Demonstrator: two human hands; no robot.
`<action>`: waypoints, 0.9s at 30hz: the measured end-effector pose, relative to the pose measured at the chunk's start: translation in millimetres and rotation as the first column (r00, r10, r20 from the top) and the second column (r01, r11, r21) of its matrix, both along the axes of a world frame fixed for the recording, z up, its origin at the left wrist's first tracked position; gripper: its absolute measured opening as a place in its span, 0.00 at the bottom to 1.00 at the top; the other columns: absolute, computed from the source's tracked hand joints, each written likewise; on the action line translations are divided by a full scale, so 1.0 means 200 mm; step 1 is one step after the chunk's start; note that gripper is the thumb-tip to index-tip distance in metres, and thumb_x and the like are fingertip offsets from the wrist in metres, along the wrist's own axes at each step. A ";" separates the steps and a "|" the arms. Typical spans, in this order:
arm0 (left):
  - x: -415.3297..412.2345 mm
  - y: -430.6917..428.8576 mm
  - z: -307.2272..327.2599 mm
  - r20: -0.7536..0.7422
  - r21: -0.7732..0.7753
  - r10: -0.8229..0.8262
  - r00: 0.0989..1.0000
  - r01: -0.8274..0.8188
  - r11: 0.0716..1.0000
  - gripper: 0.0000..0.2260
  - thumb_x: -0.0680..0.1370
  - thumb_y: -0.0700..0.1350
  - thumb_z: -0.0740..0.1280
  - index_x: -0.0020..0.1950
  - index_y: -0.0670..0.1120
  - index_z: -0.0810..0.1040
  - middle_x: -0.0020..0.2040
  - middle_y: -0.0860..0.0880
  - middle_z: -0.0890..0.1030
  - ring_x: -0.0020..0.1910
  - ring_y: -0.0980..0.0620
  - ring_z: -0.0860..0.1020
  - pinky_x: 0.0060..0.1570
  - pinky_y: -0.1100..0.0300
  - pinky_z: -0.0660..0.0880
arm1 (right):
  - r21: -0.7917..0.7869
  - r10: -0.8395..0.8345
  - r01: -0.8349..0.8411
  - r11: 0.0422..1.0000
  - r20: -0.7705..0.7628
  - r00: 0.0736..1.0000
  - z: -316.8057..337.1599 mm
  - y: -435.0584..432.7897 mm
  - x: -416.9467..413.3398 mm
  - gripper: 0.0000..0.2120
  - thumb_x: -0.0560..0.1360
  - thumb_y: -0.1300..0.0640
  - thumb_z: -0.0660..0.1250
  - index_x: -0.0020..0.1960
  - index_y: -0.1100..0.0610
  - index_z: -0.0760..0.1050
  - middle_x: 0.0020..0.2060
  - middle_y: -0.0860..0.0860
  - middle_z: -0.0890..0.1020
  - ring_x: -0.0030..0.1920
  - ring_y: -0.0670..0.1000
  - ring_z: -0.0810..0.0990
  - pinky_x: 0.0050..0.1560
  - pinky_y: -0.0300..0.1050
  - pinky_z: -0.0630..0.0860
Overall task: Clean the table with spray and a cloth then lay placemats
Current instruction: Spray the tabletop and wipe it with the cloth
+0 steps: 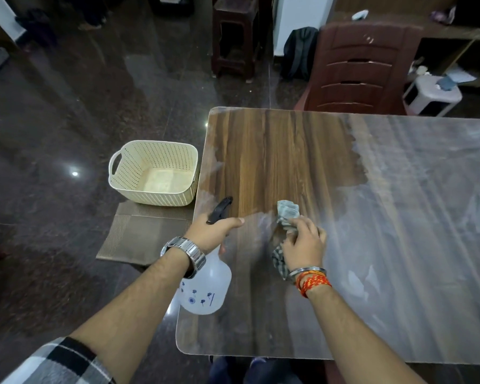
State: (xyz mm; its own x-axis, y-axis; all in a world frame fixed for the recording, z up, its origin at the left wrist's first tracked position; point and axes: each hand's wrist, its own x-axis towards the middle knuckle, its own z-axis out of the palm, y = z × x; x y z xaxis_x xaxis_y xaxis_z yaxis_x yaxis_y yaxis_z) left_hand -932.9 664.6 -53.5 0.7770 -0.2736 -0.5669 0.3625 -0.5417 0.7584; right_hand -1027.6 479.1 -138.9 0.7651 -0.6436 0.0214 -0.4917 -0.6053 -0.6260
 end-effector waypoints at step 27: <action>-0.23 -0.36 0.13 -0.136 -0.225 -0.322 0.937 0.287 0.931 0.59 0.52 0.65 0.79 0.76 0.49 0.55 0.64 0.51 0.70 0.50 0.52 0.79 0.51 0.55 0.79 | 0.744 -0.115 0.012 0.668 0.087 0.990 0.30 -0.08 -0.08 0.07 0.71 0.51 0.70 0.40 0.54 0.81 0.39 0.52 0.85 0.41 0.52 0.83 0.48 0.51 0.79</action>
